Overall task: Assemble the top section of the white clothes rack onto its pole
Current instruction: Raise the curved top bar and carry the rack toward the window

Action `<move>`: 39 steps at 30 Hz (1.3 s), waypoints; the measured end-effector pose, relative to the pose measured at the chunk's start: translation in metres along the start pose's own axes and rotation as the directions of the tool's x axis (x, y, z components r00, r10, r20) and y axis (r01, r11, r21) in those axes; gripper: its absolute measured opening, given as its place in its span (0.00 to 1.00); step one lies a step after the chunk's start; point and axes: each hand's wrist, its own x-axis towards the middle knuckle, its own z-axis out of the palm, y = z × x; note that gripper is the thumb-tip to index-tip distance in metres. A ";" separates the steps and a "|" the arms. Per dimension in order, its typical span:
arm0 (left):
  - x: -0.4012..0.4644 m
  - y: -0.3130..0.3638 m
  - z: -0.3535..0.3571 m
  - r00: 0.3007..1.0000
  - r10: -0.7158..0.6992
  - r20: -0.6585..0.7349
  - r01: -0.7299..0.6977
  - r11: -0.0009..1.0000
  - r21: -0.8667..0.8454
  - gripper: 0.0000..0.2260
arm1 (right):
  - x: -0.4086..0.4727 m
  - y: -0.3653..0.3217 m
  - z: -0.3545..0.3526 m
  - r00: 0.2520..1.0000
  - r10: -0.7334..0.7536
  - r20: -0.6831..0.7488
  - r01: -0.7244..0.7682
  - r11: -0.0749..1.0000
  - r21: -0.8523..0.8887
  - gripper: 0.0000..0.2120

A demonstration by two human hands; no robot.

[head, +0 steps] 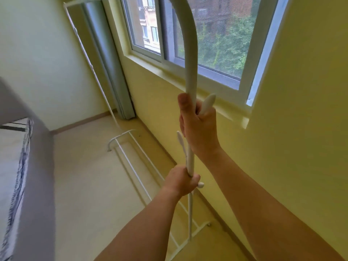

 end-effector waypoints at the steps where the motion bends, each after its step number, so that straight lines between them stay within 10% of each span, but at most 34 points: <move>1: 0.002 0.000 -0.002 1.000 -0.021 -0.006 0.021 1.000 -0.012 0.15 | 0.005 0.004 0.000 0.999 -0.005 0.032 0.005 1.000 0.000 0.26; 28: 0.057 0.007 -0.035 0.873 -0.452 -0.186 0.400 0.879 -0.259 0.12 | 0.100 0.058 0.020 0.815 -0.104 0.571 -0.002 0.984 0.181 0.24; 39: 0.084 -0.018 -0.072 0.870 -0.484 -0.098 0.454 0.862 -0.225 0.15 | 0.112 0.070 0.066 0.917 -0.152 0.370 0.126 0.987 0.095 0.18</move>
